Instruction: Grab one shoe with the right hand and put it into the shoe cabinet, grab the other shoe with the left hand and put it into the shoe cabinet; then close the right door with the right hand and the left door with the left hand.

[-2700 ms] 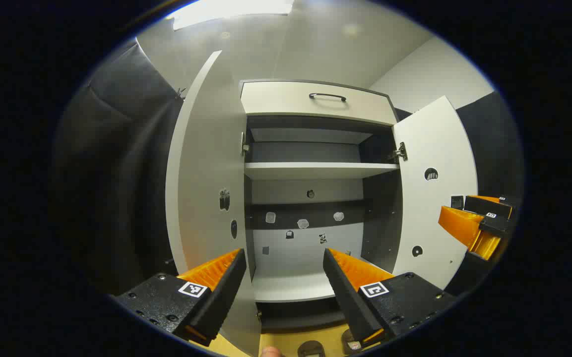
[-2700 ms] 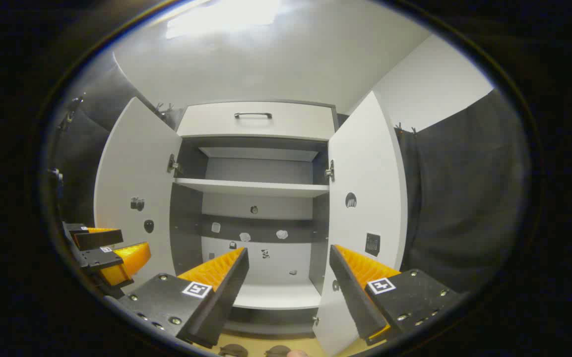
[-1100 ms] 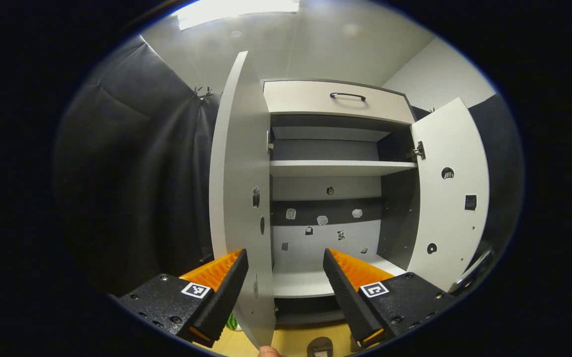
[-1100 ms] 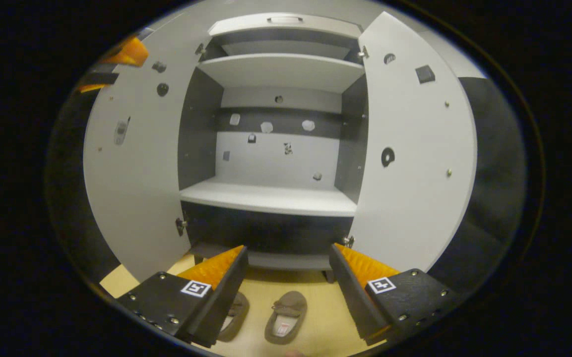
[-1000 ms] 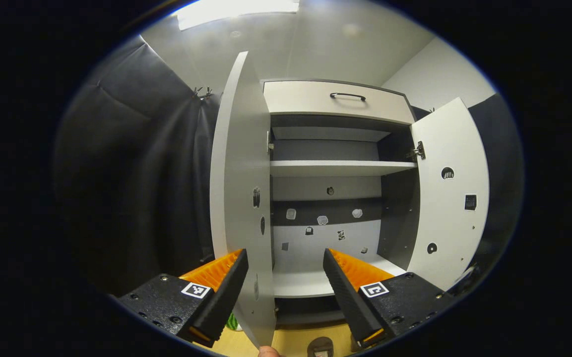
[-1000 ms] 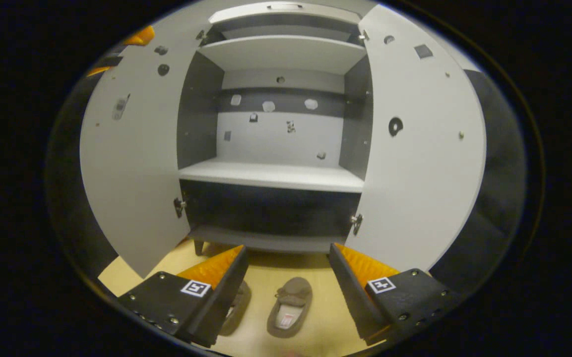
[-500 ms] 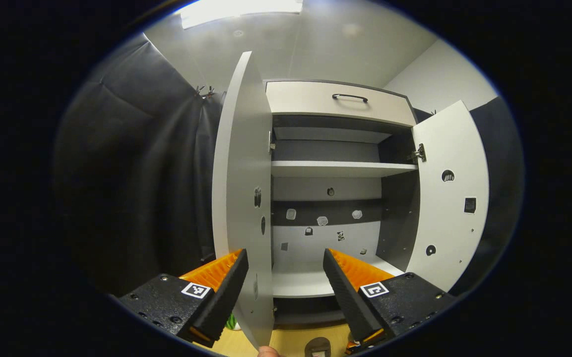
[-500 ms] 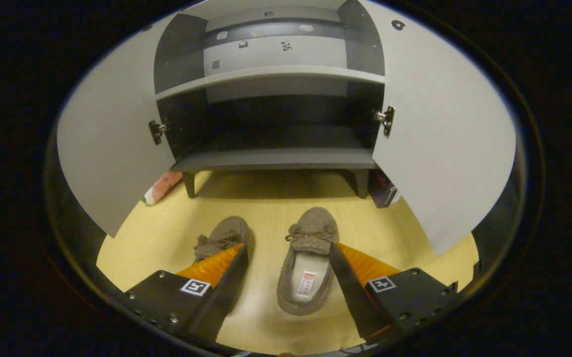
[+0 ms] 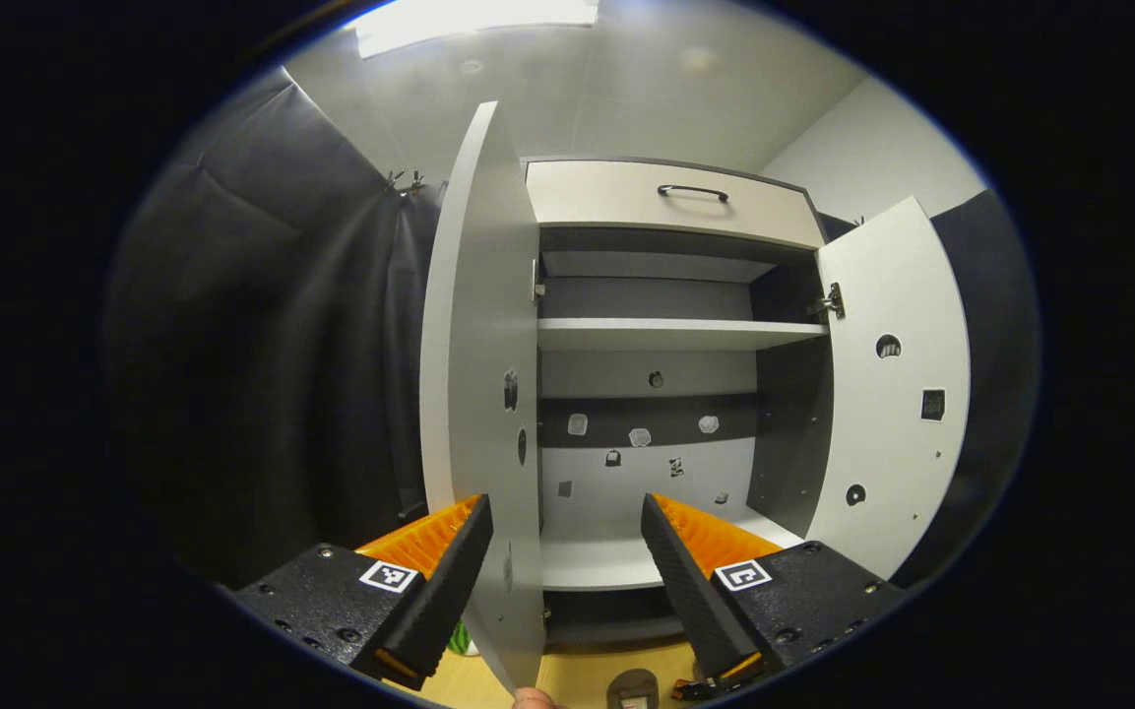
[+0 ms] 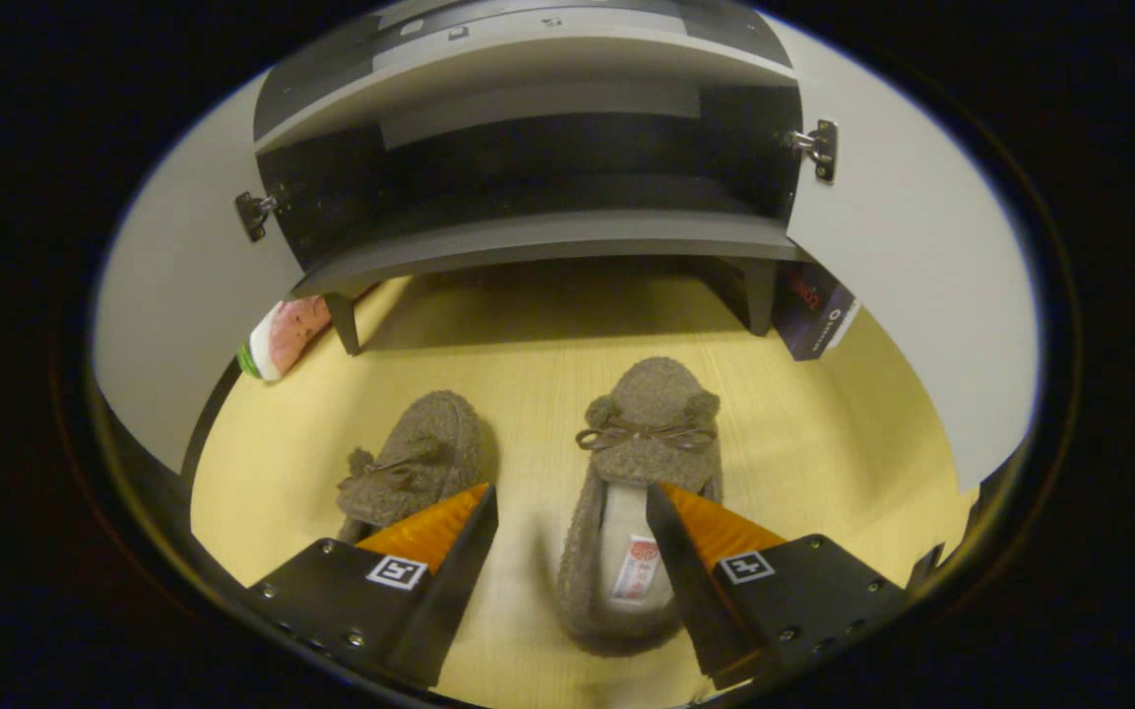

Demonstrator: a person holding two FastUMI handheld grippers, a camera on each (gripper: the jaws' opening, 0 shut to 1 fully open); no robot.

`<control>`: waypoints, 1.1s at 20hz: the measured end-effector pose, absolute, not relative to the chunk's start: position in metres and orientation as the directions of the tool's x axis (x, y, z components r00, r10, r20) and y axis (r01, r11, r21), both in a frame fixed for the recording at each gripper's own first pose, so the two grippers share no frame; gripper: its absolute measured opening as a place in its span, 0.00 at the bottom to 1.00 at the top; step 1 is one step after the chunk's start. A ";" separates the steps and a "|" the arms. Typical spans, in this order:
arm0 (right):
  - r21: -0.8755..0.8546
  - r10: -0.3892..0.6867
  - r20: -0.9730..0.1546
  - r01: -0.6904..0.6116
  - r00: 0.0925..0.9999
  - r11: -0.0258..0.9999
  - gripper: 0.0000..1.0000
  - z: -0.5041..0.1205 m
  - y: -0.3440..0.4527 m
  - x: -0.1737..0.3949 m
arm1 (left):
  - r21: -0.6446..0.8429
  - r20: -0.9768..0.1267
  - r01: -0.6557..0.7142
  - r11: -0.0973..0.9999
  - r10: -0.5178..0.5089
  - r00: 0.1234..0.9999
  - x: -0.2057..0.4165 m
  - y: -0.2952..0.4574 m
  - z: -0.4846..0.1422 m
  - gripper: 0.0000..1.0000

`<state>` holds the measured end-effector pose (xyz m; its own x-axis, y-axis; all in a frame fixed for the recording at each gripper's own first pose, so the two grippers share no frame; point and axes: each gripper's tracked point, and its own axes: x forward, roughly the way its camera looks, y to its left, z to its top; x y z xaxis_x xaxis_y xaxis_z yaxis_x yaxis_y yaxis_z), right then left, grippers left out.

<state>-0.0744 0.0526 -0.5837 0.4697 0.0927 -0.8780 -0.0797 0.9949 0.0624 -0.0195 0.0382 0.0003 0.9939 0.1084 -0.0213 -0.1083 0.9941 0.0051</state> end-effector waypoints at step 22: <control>-0.011 0.027 -0.911 -0.091 0.412 0.996 0.03 -0.594 0.037 -0.072 | 0.005 -0.017 -0.093 0.996 0.093 0.996 -0.017 0.036 -0.001 0.94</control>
<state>-0.0725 0.0368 -0.5939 0.4122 0.0274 -0.9107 -0.0914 0.9958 -0.0114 -0.0168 0.0359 -0.0007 0.9955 0.0929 -0.0171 -0.0928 0.9957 0.0047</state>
